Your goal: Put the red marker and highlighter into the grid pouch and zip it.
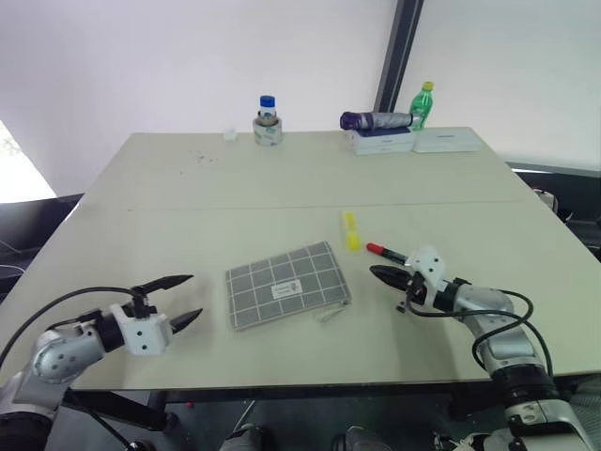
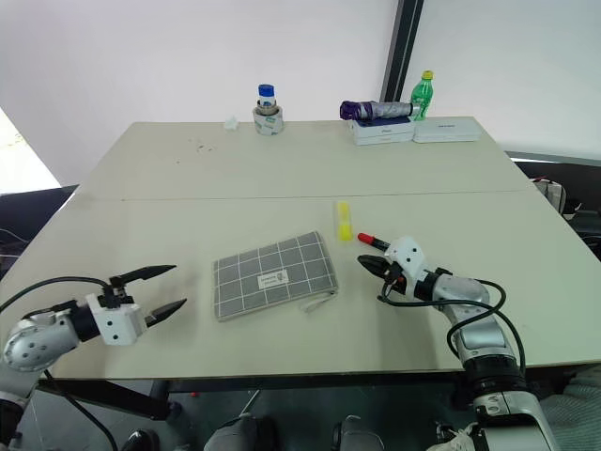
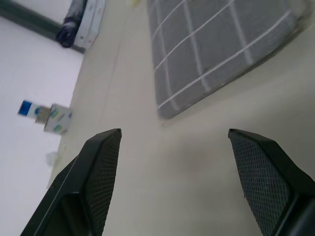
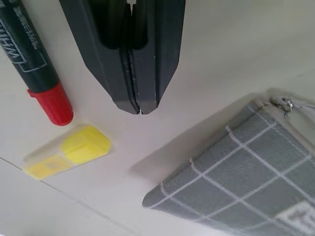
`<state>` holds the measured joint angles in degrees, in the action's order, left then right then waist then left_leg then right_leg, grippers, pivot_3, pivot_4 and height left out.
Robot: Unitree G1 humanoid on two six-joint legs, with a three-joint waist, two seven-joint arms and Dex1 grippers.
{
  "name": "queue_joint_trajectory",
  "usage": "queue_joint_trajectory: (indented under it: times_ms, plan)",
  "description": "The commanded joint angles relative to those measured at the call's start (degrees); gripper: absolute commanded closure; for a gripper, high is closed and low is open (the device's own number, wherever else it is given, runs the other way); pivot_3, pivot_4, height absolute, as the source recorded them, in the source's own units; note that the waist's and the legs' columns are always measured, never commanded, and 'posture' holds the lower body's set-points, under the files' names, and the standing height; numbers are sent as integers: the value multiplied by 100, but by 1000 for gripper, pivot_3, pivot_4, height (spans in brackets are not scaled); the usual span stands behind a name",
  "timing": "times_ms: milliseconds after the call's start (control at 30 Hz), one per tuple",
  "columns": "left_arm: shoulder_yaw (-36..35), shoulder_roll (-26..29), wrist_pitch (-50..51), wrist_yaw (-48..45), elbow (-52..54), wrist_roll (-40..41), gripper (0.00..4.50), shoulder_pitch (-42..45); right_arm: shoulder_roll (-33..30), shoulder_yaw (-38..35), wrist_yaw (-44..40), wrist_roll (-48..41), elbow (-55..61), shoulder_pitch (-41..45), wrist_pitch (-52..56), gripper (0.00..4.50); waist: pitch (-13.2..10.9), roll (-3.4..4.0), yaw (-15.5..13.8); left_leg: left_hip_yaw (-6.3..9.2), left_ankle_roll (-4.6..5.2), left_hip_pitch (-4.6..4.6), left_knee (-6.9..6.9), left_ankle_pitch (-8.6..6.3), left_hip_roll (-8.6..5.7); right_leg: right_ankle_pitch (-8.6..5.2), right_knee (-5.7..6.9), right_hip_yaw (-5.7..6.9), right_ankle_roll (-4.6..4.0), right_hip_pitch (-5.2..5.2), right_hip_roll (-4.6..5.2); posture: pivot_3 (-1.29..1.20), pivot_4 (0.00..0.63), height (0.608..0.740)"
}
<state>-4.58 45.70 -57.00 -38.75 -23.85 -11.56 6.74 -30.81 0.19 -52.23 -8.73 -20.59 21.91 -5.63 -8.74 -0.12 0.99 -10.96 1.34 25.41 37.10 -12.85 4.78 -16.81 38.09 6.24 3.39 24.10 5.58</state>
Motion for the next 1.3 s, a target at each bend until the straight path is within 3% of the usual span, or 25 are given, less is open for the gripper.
queue_joint_trajectory:
  times_ms: [33, 367, 933, 1033, 1200, 1233, 1300]
  plan:
    - [461, 36, -340, -7, -95, -123, 835, 246, 32, 166, 212, 307, -19, 325, -115, 4481, 0, 1, 3, -1, 0, 0, 0, 1, 0, 0, 2, 0, 0, 1, -1, 0, 150, 740]
    - [1269, -202, -622, 325, -578, -664, 835, 912, 102, 814, 338, 933, 276, 438, -211, 4481, 0, 3, -23, -2, -15, -3, 4, 11, -1, 0, 8, 0, 3, -3, -3, 0, 150, 740]
    - [1807, -353, -642, 705, -593, -868, 835, 1161, 245, 1115, 378, 1189, 111, 666, -365, 4481, 1, 5, -24, -2, -28, -5, 8, 20, 0, 0, 10, 0, 4, -8, -4, 0, 150, 740]
    - [1970, -337, -517, 437, -586, -488, 1742, 1126, 234, 1099, 387, 1197, 44, 698, -398, 4500, 2, 5, -24, -2, -29, -6, 8, 20, -1, 0, 10, 0, 4, -8, -4, 0, 150, 740]
    - [1963, -352, -514, 487, -470, -436, 4251, 1131, 231, 1079, 410, 1197, 9, 713, -420, 4500, 7, 14, -20, -2, -31, -8, 9, 21, 0, 0, 11, -1, 4, -11, -5, 0, 150, 740]
    - [1960, -352, -500, 471, -459, -409, 4477, 1123, 229, 1074, 417, 1198, 7, 712, -422, 4500, 9, 17, -20, -2, -31, -9, 9, 21, 0, 0, 11, -1, 4, -12, -5, 0, 150, 740]
    - [1967, -333, -446, 403, -439, -318, 4477, 1102, 204, 1019, 423, 1157, 12, 715, -383, 4500, 9, 17, -19, -3, -31, -10, 9, 21, -1, -1, 11, -1, 5, -13, -5, 0, 150, 740]
